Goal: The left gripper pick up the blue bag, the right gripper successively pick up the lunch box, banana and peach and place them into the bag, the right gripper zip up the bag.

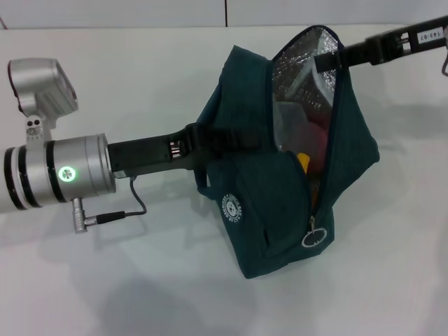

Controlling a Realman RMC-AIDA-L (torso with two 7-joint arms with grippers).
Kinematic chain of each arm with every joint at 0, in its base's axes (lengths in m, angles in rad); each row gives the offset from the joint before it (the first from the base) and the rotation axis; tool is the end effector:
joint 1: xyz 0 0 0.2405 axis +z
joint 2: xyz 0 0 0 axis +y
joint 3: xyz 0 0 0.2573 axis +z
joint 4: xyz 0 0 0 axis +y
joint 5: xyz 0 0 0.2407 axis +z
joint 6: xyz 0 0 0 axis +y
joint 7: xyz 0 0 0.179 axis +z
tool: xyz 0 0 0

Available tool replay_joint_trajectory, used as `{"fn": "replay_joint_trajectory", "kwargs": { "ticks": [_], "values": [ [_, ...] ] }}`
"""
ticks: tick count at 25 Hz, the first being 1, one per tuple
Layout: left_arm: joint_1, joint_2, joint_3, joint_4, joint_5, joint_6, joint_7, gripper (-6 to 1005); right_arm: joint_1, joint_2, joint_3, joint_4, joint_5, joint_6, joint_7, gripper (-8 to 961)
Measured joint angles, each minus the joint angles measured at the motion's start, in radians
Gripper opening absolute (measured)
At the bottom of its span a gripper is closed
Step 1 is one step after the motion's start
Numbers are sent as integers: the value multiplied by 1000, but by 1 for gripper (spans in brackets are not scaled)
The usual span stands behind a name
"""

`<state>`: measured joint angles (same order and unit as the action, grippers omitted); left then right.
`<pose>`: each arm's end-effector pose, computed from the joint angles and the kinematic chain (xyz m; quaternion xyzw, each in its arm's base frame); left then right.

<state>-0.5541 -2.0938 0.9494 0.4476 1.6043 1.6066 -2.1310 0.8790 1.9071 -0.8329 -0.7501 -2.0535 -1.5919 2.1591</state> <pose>-0.2132 0.3461 -0.0723 0.7426 0.5545 0.3591 0.1104 0.1435 0.4572 0.0330 -0.9244 0.3418 0.1616 0.0510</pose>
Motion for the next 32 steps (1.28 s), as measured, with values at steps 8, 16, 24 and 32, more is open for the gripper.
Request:
{"fn": "replay_joint_trajectory", "kwargs": {
  "ticks": [8, 16, 24, 32],
  "values": [
    [13, 1, -2, 0, -1, -9, 0, 36, -62, -4, 2, -26, 29, -38, -26, 341],
    [28, 2, -3, 0, -9, -18, 0, 36, -231, -19, 73, -109, 291, -107, -145, 713],
    [27, 3, -3, 0, -13, -18, 0, 36, -302, -9, 124, -103, 330, -169, -300, 864],
    [29, 3, -3, 0, -22, -19, 0, 37, -330, 69, 119, -94, 315, 41, -443, 859]
  ]
}}
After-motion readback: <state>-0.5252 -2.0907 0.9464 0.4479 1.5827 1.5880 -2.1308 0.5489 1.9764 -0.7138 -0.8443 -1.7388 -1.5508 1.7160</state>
